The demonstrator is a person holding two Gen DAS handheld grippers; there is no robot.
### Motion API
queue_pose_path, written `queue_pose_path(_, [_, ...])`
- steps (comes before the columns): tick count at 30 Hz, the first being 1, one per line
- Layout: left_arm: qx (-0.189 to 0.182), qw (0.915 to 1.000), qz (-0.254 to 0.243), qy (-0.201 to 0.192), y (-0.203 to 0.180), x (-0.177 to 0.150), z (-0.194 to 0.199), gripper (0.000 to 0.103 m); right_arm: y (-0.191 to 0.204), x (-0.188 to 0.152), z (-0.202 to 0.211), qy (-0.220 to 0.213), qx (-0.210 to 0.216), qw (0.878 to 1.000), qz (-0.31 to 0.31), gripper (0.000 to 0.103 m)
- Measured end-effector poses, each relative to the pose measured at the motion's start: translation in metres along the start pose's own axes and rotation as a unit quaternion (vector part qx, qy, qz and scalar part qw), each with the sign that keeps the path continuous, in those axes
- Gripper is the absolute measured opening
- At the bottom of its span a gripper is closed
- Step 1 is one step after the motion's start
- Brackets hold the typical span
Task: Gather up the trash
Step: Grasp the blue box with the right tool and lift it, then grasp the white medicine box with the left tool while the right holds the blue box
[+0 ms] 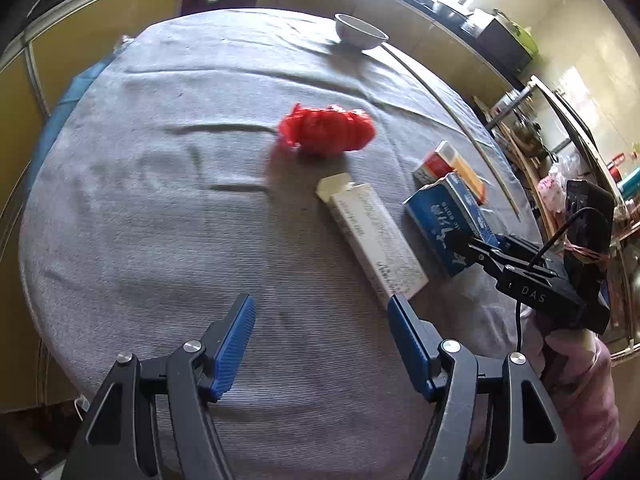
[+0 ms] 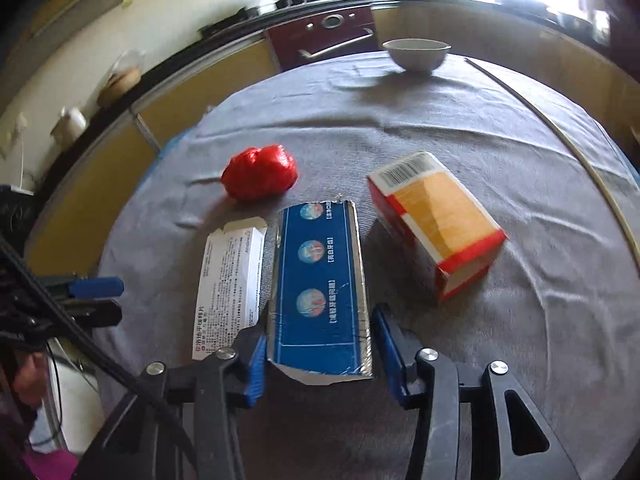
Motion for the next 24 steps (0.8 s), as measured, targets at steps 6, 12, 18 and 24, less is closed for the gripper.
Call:
queue_pose_path(6, [-0.021,0.9996,-0.004,0.017,-0.028,0.012,-0.018,0.069,-0.007,-0.014,0.035,-0.036,-0.006,0.998,-0.056,0.046])
queue_pose_path(12, [0.010,0.9986,0.028,0.045,-0.053,0.026,-0.058,0.069,-0.006,-0.039,0.081,-0.067,-0.036,0.995,-0.065,0.046])
queue_pose_path(18, [0.071,0.9954,0.037,0.053,-0.064,0.024,-0.086,0.069,-0.010,-0.064,0.110,-0.087,-0.046,0.992,-0.081,0.046])
queue_pose_path(24, [0.086,0.9953,0.024,0.037,-0.068,0.023,-0.092,0.069,-0.014,-0.072,0.121,-0.098,-0.043,0.990,-0.094,0.046])
Point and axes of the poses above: each gripper's, at about its wrist camera, not at the fingertips, and z roughly against the way its jaws point, y to its left, x to its top, the point moved 3 cm from there along -z, roughly the way its jaws point, and after that the axes turned 9 degrees about -y, right-handed, at the moved point
